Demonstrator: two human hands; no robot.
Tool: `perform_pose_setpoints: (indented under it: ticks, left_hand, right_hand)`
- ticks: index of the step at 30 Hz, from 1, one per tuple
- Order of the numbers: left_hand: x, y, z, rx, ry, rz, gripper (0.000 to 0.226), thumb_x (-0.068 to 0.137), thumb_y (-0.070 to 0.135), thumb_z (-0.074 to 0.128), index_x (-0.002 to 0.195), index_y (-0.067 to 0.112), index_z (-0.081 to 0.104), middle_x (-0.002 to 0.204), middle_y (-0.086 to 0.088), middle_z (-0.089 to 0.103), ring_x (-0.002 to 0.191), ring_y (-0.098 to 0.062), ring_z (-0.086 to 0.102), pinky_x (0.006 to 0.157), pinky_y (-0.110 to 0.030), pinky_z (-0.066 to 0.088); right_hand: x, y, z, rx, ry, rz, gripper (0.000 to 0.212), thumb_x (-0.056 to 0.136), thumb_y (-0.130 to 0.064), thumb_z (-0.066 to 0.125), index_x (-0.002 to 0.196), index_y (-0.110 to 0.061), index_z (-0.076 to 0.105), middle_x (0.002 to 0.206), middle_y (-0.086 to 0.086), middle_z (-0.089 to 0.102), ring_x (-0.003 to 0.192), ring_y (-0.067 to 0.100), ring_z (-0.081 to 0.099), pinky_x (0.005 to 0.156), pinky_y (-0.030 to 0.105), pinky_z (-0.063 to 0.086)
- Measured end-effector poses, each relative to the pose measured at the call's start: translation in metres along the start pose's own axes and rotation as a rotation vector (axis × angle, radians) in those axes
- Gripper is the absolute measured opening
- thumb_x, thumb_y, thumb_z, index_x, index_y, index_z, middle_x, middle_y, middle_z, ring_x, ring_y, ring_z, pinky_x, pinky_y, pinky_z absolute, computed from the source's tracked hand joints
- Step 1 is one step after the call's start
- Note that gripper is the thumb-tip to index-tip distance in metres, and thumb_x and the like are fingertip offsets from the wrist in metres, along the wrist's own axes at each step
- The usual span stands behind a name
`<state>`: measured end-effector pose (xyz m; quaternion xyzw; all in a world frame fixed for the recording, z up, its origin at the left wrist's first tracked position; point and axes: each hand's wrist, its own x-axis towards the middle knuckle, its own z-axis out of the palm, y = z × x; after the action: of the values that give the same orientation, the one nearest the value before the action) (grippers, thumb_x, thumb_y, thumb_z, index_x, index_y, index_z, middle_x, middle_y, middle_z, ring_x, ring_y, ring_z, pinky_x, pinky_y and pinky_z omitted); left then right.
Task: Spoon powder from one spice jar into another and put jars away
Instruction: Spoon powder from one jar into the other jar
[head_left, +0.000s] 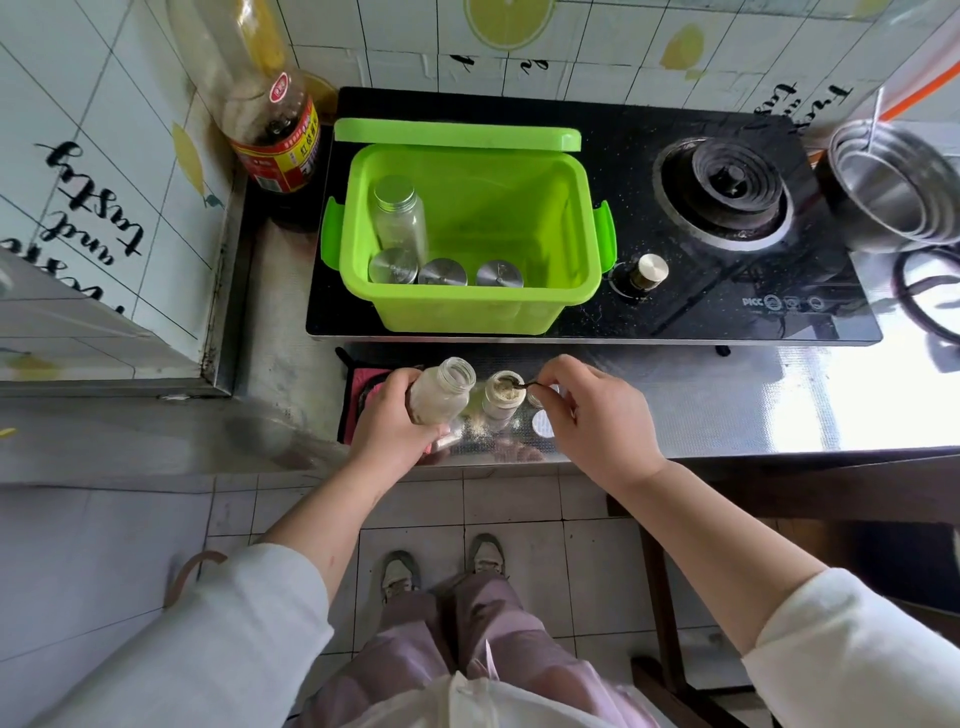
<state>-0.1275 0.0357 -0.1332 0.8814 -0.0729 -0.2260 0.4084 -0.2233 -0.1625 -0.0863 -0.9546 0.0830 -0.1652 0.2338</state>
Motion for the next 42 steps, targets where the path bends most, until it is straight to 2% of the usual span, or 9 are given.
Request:
perform_pose_setpoints:
  ticks: [4, 8, 12, 19, 23, 34, 38, 40, 42]
  left_hand:
    - [0.0, -0.001, -0.001, 0.008, -0.01, 0.0, 0.06, 0.067, 0.015, 0.082, 0.12, 0.021, 0.053, 0.11, 0.005, 0.06, 0.1, -0.016, 0.056, 0.082, -0.032, 0.046]
    - [0.002, -0.002, 0.0, 0.007, -0.01, 0.008, 0.059, 0.068, 0.013, 0.082, 0.12, 0.021, 0.053, 0.111, 0.006, 0.059, 0.099, -0.015, 0.055, 0.08, -0.027, 0.041]
    - [0.003, -0.005, 0.001, 0.012, -0.003, 0.011, 0.06, 0.068, 0.012, 0.082, 0.119, 0.021, 0.054, 0.111, 0.006, 0.06, 0.098, -0.014, 0.054, 0.079, -0.026, 0.04]
    - [0.004, -0.009, 0.002, 0.048, 0.018, 0.039, 0.062, 0.065, 0.012, 0.084, 0.12, 0.02, 0.055, 0.117, 0.002, 0.057, 0.101, -0.013, 0.05, 0.081, -0.025, 0.037]
    - [0.005, -0.01, 0.002, 0.081, 0.028, 0.049, 0.063, 0.065, 0.012, 0.084, 0.12, 0.021, 0.055, 0.12, 0.0, 0.055, 0.104, -0.013, 0.049, 0.083, -0.024, 0.036]
    - [0.003, 0.002, -0.001, 0.095, 0.023, 0.167, 0.063, 0.06, 0.014, 0.088, 0.117, 0.022, 0.06, 0.112, 0.009, 0.053, 0.105, -0.013, 0.052, 0.082, -0.018, 0.037]
    - [0.003, 0.007, -0.002, 0.089, -0.011, 0.225, 0.065, 0.06, 0.016, 0.089, 0.118, 0.019, 0.06, 0.112, 0.011, 0.052, 0.105, -0.01, 0.052, 0.089, -0.022, 0.037]
    - [0.003, 0.009, -0.002, 0.08, -0.029, 0.233, 0.065, 0.06, 0.016, 0.089, 0.118, 0.019, 0.06, 0.111, 0.012, 0.051, 0.105, -0.011, 0.053, 0.089, -0.024, 0.041]
    - [0.003, 0.008, -0.001, 0.041, -0.049, 0.227, 0.065, 0.06, 0.016, 0.09, 0.117, 0.021, 0.06, 0.109, 0.015, 0.05, 0.103, -0.014, 0.057, 0.085, -0.036, 0.053]
  right_hand:
    - [0.001, 0.0, -0.002, 0.075, 0.017, 0.111, 0.01, 0.088, -0.024, 0.065, 0.086, -0.016, 0.059, 0.068, -0.007, 0.061, 0.056, 0.021, 0.056, 0.048, 0.034, 0.047]
    - [0.003, 0.003, -0.002, 0.208, 0.022, 0.317, 0.01, 0.089, -0.023, 0.064, 0.083, -0.02, 0.056, 0.057, -0.008, 0.056, 0.056, 0.021, 0.054, 0.054, 0.038, 0.049]
    - [0.004, 0.006, 0.0, 0.285, 0.036, 0.394, 0.014, 0.088, -0.023, 0.064, 0.08, -0.023, 0.052, 0.064, 0.003, 0.061, 0.054, 0.023, 0.05, 0.054, 0.041, 0.047]
    - [0.009, 0.008, -0.005, 0.524, 0.162, 0.584, 0.022, 0.088, -0.024, 0.064, 0.072, -0.032, 0.05, 0.073, -0.001, 0.065, 0.058, 0.024, 0.06, 0.056, 0.032, 0.048]
    - [0.018, 0.0, -0.011, 0.83, 0.222, 0.721, 0.02, 0.091, -0.017, 0.063, 0.075, -0.018, 0.05, 0.077, 0.009, 0.07, 0.045, 0.016, 0.049, 0.043, 0.022, 0.038]
    - [0.014, -0.019, 0.005, 0.848, 0.031, 0.658, 0.02, 0.091, -0.012, 0.063, 0.077, -0.009, 0.05, 0.068, 0.02, 0.061, 0.045, 0.019, 0.052, 0.041, 0.022, 0.037]
    - [0.015, -0.024, 0.01, 0.908, -0.035, 0.689, 0.019, 0.089, -0.009, 0.065, 0.076, -0.008, 0.051, 0.063, 0.002, 0.064, 0.041, 0.016, 0.052, 0.039, 0.017, 0.036]
    - [0.016, -0.027, 0.011, 0.944, -0.069, 0.704, 0.019, 0.089, -0.008, 0.065, 0.077, -0.007, 0.05, 0.068, 0.005, 0.066, 0.04, 0.015, 0.05, 0.039, 0.017, 0.035]
    - [0.017, -0.028, 0.011, 0.972, -0.096, 0.743, 0.018, 0.089, -0.008, 0.064, 0.078, -0.006, 0.05, 0.075, 0.011, 0.068, 0.04, 0.012, 0.048, 0.039, 0.018, 0.032]
